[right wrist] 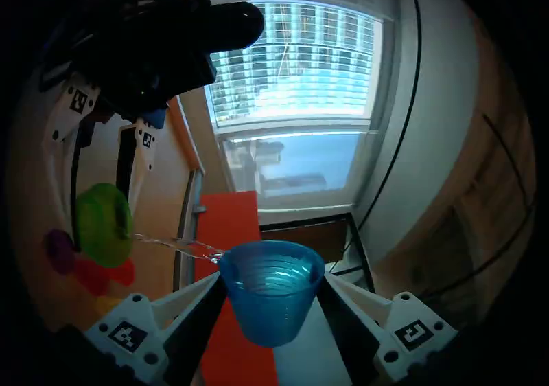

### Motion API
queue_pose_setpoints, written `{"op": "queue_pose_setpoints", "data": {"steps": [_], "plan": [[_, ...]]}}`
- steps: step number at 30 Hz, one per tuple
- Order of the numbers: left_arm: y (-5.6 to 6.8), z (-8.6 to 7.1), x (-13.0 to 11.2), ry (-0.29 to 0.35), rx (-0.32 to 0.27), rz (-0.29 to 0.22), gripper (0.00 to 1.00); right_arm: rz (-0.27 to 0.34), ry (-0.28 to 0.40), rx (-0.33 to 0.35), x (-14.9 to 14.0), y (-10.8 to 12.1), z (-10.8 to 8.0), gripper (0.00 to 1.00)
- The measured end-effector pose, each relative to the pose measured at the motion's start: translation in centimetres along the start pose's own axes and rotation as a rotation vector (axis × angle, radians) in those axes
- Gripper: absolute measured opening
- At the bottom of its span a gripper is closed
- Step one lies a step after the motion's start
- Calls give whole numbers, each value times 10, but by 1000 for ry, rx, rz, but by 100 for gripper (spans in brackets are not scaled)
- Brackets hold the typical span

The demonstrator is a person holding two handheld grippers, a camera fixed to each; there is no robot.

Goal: Pour water

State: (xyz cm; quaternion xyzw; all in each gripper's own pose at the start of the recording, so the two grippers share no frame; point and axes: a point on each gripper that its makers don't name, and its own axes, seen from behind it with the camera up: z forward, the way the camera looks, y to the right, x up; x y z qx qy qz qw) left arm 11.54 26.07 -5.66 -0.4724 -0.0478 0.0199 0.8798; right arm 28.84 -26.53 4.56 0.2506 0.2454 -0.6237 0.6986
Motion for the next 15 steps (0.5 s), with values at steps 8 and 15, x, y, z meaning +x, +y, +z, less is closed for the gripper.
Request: {"op": "queue_pose_setpoints", "data": {"steps": [8, 15], "plan": [[2, 0, 2, 4, -3, 1, 87, -51, 7, -9, 5, 5, 0, 89], [1, 0, 4, 7, -2, 1, 86, -111, 5, -14, 9, 6, -2, 89]]}}
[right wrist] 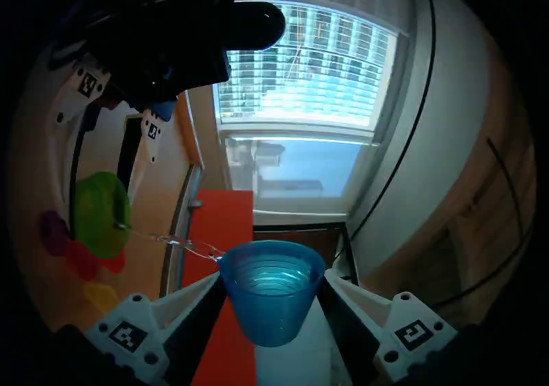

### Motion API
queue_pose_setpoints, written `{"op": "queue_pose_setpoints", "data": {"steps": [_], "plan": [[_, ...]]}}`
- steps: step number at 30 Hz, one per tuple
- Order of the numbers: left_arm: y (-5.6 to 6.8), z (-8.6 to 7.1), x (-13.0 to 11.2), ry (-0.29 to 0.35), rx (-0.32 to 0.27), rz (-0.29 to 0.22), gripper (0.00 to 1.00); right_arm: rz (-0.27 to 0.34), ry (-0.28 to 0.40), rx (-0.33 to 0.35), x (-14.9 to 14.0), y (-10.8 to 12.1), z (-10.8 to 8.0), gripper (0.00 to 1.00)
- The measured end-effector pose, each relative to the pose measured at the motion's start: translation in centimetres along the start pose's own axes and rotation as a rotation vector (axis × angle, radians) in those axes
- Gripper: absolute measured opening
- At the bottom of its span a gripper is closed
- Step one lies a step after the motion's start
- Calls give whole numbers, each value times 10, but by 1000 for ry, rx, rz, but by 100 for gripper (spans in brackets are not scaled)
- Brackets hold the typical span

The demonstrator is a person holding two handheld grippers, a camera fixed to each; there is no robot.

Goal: Pour water

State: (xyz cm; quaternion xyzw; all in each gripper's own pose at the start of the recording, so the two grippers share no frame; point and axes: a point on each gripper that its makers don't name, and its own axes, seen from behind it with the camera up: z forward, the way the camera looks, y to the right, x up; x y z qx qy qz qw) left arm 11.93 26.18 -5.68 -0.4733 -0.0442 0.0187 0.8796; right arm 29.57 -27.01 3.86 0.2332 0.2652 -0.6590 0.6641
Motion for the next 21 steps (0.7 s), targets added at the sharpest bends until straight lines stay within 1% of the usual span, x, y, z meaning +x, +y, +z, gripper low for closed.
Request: {"op": "queue_pose_setpoints", "data": {"steps": [5, 12, 18, 21], "plan": [[1, 0, 2, 4, 0, 1, 87, -44, 4, -5, 5, 2, 0, 89], [0, 0, 3, 8, 2, 1, 86, -127, 13, -21, 16, 6, 0, 89], [0, 0, 4, 12, 3, 0, 86, -196, 21, -29, 26, 6, -1, 89], [0, -1, 4, 14, 4, -1, 86, -219, 28, -30, 30, 4, -2, 89]]}}
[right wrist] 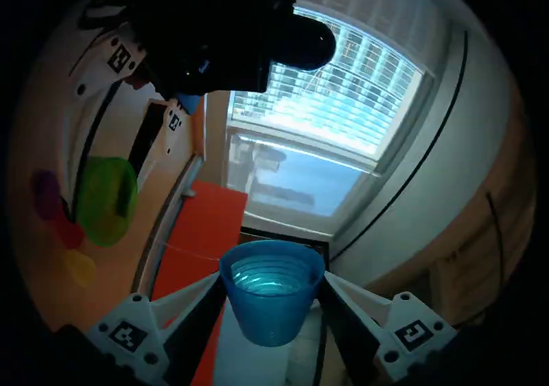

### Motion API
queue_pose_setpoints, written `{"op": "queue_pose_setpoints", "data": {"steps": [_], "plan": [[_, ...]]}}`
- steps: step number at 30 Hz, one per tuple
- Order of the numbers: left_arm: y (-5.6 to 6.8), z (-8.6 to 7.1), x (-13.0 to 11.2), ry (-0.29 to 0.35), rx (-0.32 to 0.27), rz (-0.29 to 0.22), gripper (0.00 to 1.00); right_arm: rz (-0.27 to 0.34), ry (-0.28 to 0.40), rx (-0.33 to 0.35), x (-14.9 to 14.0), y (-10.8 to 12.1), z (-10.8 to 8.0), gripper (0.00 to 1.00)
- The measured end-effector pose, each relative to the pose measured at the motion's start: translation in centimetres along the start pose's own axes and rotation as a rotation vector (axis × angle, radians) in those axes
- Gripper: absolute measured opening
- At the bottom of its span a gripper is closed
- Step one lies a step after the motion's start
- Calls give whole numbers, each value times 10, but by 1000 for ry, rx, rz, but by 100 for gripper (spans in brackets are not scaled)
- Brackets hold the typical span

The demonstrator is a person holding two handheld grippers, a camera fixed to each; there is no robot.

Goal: Pour water

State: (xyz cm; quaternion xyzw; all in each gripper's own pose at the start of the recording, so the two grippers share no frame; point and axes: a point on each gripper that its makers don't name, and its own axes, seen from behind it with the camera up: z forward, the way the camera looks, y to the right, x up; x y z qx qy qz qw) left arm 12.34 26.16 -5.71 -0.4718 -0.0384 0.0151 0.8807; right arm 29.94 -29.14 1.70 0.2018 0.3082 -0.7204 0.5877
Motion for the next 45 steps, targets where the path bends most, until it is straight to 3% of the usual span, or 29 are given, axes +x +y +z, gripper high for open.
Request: {"op": "queue_pose_setpoints", "data": {"steps": [8, 11, 14, 26, 39, 42, 45], "plan": [[0, -2, 2, 4, 2, -1, 86, 19, 8, 0, 3, -1, -1, 89], [0, -2, 2, 5, 3, 0, 86, 79, 4, 5, -1, -4, -2, 89], [0, -2, 3, 4, 5, 3, 86, 187, 1, 14, -7, -8, -3, 89], [-1, -3, 9, 11, 12, 15, 86, 781, -35, 43, -28, -22, -13, 89], [-2, -6, 14, 14, 23, 26, 87, 1475, -44, 107, -19, -33, -26, 88], [-3, -7, 16, 14, 26, 30, 87, 1600, -18, 127, -13, -29, -29, 89], [-4, -7, 17, 14, 33, 32, 86, 1678, 5, 139, -11, -25, -33, 88]]}}
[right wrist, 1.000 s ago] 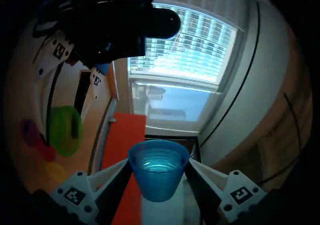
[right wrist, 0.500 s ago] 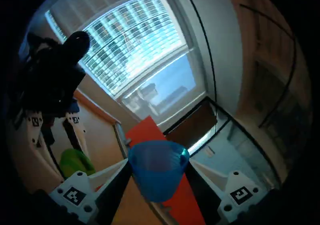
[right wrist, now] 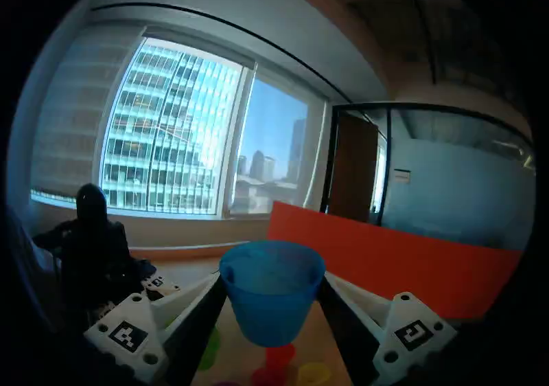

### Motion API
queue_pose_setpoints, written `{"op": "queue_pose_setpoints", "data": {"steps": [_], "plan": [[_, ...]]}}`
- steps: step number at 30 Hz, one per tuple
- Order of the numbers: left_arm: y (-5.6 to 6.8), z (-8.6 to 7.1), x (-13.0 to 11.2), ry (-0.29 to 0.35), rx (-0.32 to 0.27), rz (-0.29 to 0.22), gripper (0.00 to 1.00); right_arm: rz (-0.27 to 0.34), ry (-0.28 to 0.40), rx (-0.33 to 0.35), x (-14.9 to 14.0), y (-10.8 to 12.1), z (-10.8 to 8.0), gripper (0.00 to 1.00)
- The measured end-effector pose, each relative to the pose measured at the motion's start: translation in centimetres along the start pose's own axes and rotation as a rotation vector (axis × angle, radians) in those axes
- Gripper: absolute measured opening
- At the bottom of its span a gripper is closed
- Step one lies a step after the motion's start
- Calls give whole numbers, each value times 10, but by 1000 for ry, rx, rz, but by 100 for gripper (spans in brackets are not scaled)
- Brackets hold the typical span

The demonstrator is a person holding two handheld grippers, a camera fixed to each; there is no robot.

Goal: Pour water

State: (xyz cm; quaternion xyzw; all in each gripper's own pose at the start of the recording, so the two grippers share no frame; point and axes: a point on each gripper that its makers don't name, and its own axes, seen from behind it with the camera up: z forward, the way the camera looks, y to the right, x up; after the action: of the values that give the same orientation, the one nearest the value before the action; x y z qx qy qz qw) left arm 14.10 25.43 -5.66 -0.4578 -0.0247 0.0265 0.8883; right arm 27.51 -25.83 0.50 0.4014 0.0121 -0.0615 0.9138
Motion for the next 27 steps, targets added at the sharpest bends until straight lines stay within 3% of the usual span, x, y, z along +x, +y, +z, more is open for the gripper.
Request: {"op": "queue_pose_setpoints", "data": {"steps": [6, 27], "plan": [[-5, -4, 0, -2, 18, 5, 86, 57, -5, -5, -2, 8, -8, 88], [-58, -38, -18, -50, 142, 12, 86, 57, -63, -122, -58, 65, -67, 89]]}}
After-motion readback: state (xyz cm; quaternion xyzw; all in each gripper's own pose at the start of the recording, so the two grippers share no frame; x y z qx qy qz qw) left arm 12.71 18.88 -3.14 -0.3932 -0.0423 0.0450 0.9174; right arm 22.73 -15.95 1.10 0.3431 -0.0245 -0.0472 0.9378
